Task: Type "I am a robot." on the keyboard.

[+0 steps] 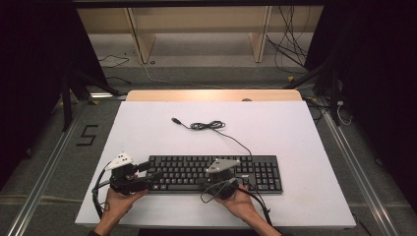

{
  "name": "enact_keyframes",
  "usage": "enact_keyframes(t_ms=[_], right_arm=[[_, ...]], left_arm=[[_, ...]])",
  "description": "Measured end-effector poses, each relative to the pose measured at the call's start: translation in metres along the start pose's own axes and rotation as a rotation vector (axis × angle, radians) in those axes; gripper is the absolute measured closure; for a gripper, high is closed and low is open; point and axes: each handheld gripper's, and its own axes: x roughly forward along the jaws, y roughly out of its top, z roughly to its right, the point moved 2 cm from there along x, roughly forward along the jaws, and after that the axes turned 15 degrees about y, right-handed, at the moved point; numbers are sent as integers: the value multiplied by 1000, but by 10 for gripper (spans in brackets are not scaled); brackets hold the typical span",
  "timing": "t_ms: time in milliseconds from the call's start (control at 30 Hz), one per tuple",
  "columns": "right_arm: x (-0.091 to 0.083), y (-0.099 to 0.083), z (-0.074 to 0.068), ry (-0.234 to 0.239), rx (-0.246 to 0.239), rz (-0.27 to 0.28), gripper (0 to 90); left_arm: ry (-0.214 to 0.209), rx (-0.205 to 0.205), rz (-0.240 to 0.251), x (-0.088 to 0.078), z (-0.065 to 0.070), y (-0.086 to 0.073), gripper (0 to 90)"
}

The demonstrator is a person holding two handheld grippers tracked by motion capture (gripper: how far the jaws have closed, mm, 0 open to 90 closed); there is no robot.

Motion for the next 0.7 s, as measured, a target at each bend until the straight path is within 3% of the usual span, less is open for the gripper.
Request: enact_keyframes(t_ms=[400,700], right_arm=[[11,-3,3,-22,-4,-59,900],[11,-3,2,-24,-3,-51,900]], left_arm=[[0,1,-1,0,0,0,315],[3,2,-4,0,0,0,315]])
